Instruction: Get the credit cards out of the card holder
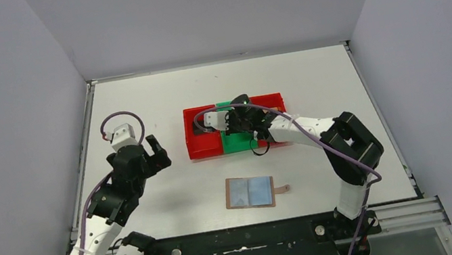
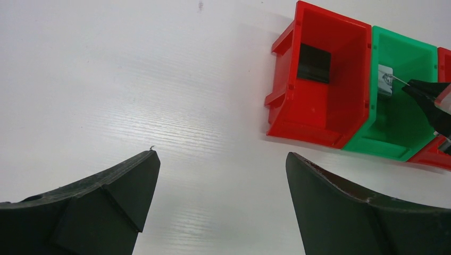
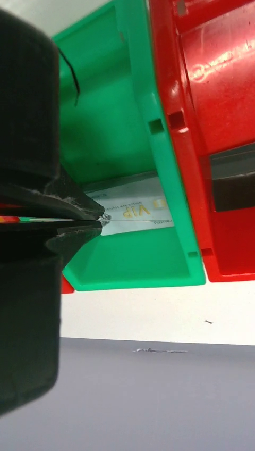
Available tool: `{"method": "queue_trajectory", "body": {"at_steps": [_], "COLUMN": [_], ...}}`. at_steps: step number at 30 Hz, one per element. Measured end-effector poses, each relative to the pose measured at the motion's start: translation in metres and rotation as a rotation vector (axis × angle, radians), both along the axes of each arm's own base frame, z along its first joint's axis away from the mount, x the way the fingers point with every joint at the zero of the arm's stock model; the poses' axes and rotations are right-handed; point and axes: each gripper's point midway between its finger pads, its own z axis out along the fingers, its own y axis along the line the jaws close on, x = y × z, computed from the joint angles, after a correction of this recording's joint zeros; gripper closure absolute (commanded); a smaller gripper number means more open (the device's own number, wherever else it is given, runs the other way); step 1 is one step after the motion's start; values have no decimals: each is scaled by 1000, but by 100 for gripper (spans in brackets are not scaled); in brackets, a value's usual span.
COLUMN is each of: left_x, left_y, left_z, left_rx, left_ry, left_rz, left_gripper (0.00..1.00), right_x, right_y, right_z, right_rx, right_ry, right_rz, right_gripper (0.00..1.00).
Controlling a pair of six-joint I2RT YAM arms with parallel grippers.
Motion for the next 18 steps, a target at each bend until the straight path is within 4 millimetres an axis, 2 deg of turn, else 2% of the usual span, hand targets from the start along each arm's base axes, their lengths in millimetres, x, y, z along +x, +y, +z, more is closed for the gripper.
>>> {"method": "queue_trajectory", "body": {"at_steps": [7, 9, 16, 18], "left_x": [0, 0, -1, -2], "left_y": [0, 0, 1, 1], "left_z": [0, 0, 3, 4], "left_rx": [0, 0, -8, -11], "left_ry": [0, 0, -10, -15], "left_rz": [1, 1, 2, 2], "left_gripper": [9, 9, 9, 9], "right_x": [19, 21, 26, 28], "right_y": [12, 12, 9, 9], "right_z": [-16, -22, -33, -32], "right_rx": [-46, -59, -91, -85], "right_ry": [-16, -14, -16, -12], "right_rz": [31, 30, 34, 37], "right_gripper": [100, 93, 88, 78]}}
